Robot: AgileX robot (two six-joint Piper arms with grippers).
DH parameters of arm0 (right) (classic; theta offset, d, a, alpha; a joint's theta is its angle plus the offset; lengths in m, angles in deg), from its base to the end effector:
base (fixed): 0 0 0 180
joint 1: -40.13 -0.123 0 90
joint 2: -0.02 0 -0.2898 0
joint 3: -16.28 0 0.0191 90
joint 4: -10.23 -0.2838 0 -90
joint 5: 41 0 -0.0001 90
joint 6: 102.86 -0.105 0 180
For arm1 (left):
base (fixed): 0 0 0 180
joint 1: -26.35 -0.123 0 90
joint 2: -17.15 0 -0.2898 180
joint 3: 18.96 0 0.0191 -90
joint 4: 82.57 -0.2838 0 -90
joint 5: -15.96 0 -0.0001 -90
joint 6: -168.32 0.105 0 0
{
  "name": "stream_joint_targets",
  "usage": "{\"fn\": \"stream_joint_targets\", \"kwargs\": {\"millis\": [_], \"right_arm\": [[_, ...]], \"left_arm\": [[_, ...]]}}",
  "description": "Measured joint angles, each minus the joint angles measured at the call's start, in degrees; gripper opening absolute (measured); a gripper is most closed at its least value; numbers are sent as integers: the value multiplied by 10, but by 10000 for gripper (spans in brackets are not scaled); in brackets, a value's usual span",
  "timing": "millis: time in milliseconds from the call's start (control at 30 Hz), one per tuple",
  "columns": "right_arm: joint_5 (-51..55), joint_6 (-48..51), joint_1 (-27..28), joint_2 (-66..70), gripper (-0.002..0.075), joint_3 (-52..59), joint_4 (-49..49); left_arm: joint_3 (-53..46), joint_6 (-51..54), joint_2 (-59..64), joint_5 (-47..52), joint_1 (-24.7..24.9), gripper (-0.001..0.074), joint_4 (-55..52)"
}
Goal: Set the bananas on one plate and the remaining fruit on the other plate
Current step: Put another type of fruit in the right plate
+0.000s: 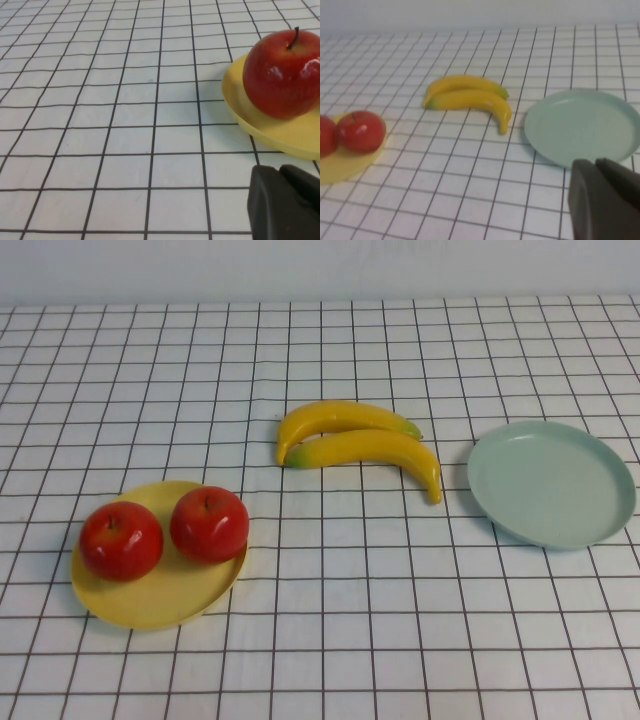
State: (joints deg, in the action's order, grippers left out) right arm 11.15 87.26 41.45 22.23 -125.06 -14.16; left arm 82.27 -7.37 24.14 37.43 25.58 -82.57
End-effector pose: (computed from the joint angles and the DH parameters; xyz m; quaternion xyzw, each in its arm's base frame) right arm 0.0641 0.0328 0.3527 -0.0465 0.8140 0.1558 0.5576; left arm 0.0942 0.0013 0.1671 0.0249 0.8047 0.0263 0.5926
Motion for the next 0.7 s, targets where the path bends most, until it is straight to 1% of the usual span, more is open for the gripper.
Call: {"fn": "stream_joint_targets", "kwargs": {"millis": [233, 533, 633, 700], "right_arm": [[35, 132, -12, 123, -15, -17, -33], [140, 275, -20, 326, -15, -129, -42], [140, 311, -47, 386, -15, -167, -44], [132, 332, -76, 428, -15, -193, -35]], "left_arm": [[0, 0, 0, 0, 0, -3, 0], [0, 0, 0, 0, 0, -3, 0], [0, 0, 0, 0, 0, -3, 0], [0, 0, 0, 0, 0, -3, 0]]}}
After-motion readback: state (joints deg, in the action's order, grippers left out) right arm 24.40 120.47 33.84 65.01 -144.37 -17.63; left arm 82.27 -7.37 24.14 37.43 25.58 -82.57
